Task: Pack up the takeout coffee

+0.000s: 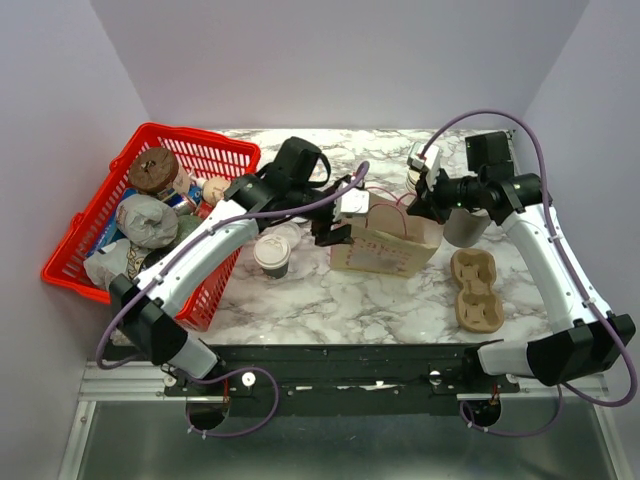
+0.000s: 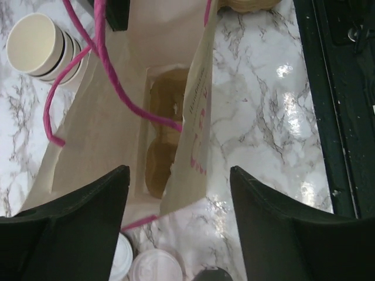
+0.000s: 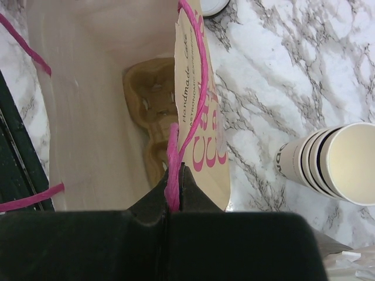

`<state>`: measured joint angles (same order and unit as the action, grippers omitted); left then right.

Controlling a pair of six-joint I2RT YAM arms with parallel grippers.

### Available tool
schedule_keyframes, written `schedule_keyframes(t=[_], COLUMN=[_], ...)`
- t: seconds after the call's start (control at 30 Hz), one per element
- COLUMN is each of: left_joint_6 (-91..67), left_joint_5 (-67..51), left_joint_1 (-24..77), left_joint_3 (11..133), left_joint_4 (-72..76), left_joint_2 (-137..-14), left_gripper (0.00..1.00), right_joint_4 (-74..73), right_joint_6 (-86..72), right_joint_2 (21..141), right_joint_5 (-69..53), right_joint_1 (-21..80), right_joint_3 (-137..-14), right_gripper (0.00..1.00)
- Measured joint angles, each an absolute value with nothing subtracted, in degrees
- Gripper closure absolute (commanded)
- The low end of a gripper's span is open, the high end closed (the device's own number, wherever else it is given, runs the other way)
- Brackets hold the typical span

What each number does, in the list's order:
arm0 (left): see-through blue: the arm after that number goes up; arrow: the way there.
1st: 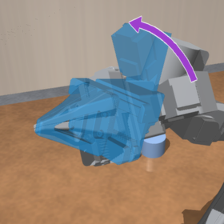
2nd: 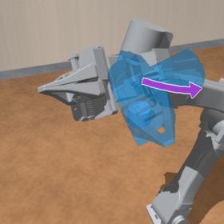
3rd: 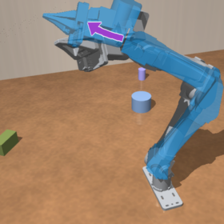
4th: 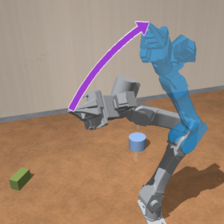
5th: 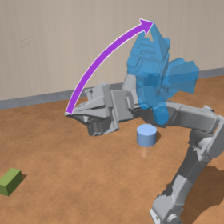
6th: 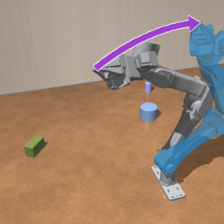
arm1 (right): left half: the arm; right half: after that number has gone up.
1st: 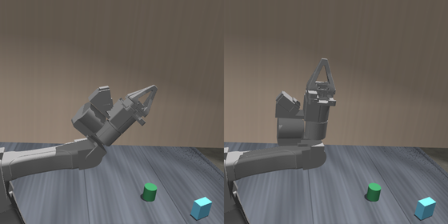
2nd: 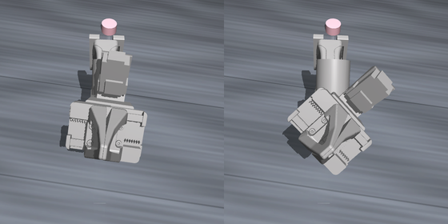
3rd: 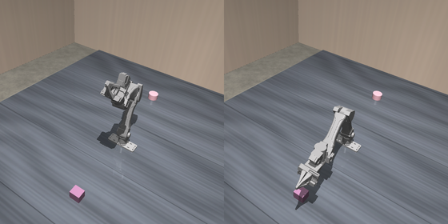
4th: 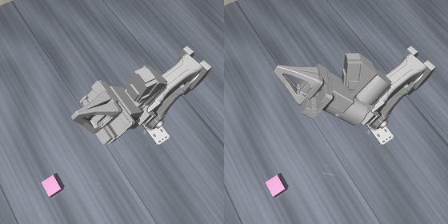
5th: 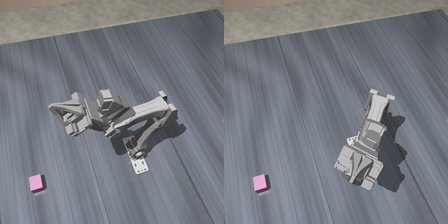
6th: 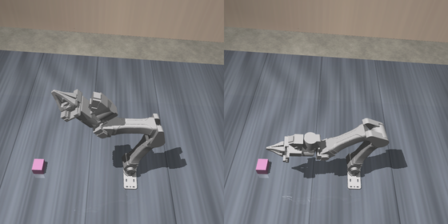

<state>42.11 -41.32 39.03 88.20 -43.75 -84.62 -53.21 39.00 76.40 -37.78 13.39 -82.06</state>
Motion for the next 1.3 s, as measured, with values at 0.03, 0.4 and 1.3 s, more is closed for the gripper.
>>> schedule_keyframes(t=[0.03,0.4,1.3], left_joint_6=[42.06,42.46,33.56], left_joint_5=[-41.60,-44.99,-49.78], left_joint_1=[39.38,40.86,40.88], left_joint_3=[88.95,102.50,123.00], left_joint_4=[-43.38,-48.01,-48.51], left_joint_2=[-85.91,-94.37,-92.58], left_gripper=[0.44,1.00,1.00], right_joint_4=[-52.97,-52.75,-63.40], right_joint_6=[38.81,35.35,28.84], right_joint_2=[76.44,77.38,81.95], right_joint_5=[-37.78,-37.69,-36.69], right_joint_1=[13.39,13.39,13.39], right_joint_3=[-82.21,-85.49,-117.05], right_gripper=[0.99,0.99,0.99])
